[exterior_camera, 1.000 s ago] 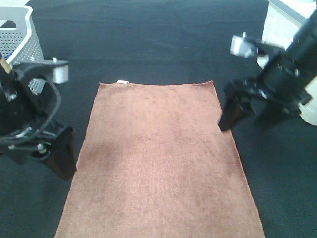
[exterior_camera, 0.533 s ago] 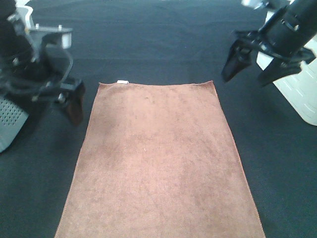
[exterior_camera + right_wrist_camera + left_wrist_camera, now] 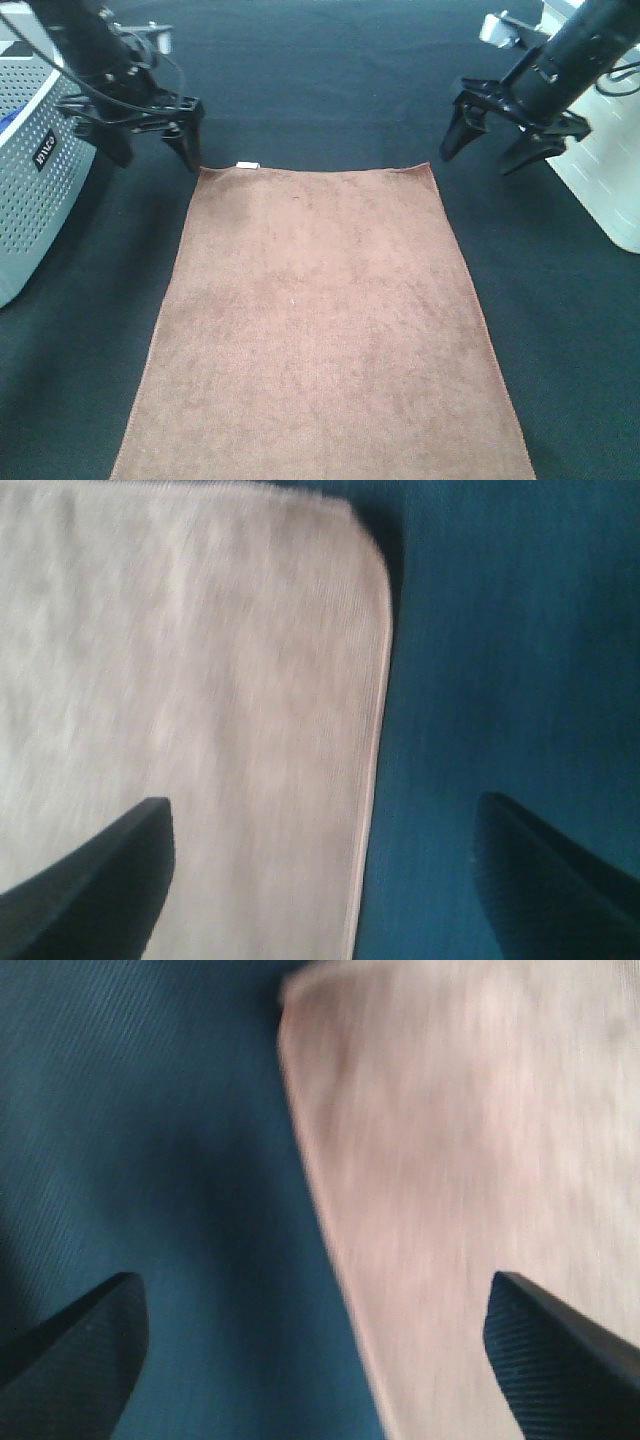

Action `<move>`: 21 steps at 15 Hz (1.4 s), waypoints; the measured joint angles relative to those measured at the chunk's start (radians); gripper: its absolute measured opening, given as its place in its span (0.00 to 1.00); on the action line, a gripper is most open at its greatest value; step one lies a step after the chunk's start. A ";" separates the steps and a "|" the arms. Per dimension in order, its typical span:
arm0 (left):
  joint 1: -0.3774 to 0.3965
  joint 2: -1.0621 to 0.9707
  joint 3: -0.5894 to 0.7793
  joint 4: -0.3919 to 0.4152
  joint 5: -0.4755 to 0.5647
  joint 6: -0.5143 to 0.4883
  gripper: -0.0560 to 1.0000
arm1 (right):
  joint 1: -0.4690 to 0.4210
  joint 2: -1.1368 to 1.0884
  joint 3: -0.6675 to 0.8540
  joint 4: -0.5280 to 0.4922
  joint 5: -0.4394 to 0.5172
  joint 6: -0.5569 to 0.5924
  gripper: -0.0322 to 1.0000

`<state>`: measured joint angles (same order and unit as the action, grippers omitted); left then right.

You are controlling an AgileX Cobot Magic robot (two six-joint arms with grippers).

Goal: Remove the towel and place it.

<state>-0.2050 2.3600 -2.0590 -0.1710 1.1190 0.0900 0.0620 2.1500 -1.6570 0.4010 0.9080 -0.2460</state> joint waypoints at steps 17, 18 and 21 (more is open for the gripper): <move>0.003 0.273 -0.249 -0.045 0.000 0.018 0.81 | 0.066 0.317 -0.276 0.023 -0.083 -0.006 0.77; 0.005 0.274 -0.251 -0.066 0.000 0.019 0.78 | 0.066 0.318 -0.276 0.037 -0.085 -0.006 0.76; -0.007 0.279 -0.251 -0.124 -0.002 0.025 0.65 | 0.088 0.322 -0.276 0.047 -0.107 -0.007 0.73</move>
<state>-0.2120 2.6390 -2.3100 -0.2950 1.1170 0.1150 0.1500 2.4720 -1.9330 0.4480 0.8010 -0.2530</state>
